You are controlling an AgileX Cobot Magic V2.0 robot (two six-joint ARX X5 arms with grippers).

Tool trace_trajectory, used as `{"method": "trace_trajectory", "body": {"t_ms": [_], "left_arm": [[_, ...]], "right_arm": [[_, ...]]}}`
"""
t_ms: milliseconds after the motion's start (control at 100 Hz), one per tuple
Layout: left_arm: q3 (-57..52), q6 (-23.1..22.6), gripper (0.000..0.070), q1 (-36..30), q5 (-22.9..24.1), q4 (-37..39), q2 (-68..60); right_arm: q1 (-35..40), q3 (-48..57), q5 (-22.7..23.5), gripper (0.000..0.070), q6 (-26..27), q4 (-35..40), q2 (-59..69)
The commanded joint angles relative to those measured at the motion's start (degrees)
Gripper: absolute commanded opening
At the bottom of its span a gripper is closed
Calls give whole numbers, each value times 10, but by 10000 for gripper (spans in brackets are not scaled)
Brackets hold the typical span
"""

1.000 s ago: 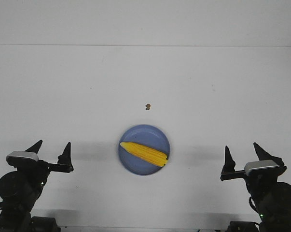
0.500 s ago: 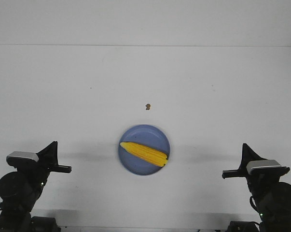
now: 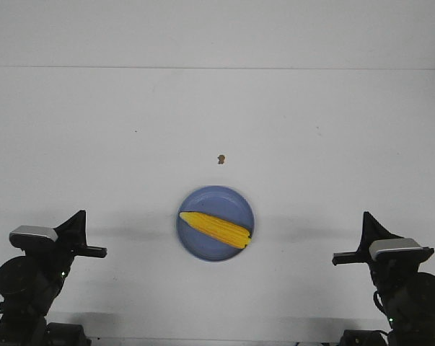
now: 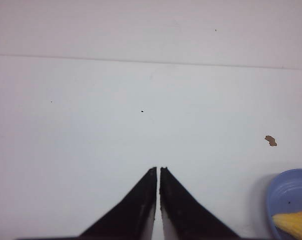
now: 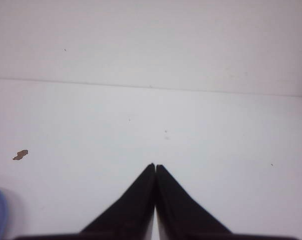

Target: Place corn on plate with both arms

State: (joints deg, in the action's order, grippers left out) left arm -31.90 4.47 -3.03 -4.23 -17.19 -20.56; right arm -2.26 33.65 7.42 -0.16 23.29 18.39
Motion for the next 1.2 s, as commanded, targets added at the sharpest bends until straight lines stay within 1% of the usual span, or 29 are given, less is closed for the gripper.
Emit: {"method": "trace_trajectory", "body": {"t_ms": [0, 320, 400, 430, 510, 640, 750, 950, 1070, 1190], "left_arm": [[-7, 3, 12, 0, 2, 5, 0], [-7, 2, 12, 1, 2, 6, 7], [-6, -23, 13, 1, 2, 11, 16], [-4, -30, 13, 1, 2, 19, 20], [17, -30, 13, 1, 2, 61, 34], [89, -39, 13, 1, 2, 160, 66], [151, -39, 13, 1, 2, 204, 98], [238, -38, 13, 1, 2, 232, 168], [266, -38, 13, 1, 2, 234, 206], [280, -38, 13, 0, 2, 246, 204]], "right_arm": [[0, 6, -1, 0, 4, -7, 0], [0, 6, -1, 0, 4, -7, 0], [0, 6, -1, 0, 4, -7, 0], [0, 6, -1, 0, 4, -7, 0], [0, 6, -1, 0, 4, -7, 0], [0, 6, -1, 0, 4, -7, 0], [0, 6, -1, 0, 4, -7, 0], [0, 6, -1, 0, 4, -7, 0], [0, 6, -1, 0, 4, -7, 0], [0, 6, -1, 0, 4, -7, 0]]}}
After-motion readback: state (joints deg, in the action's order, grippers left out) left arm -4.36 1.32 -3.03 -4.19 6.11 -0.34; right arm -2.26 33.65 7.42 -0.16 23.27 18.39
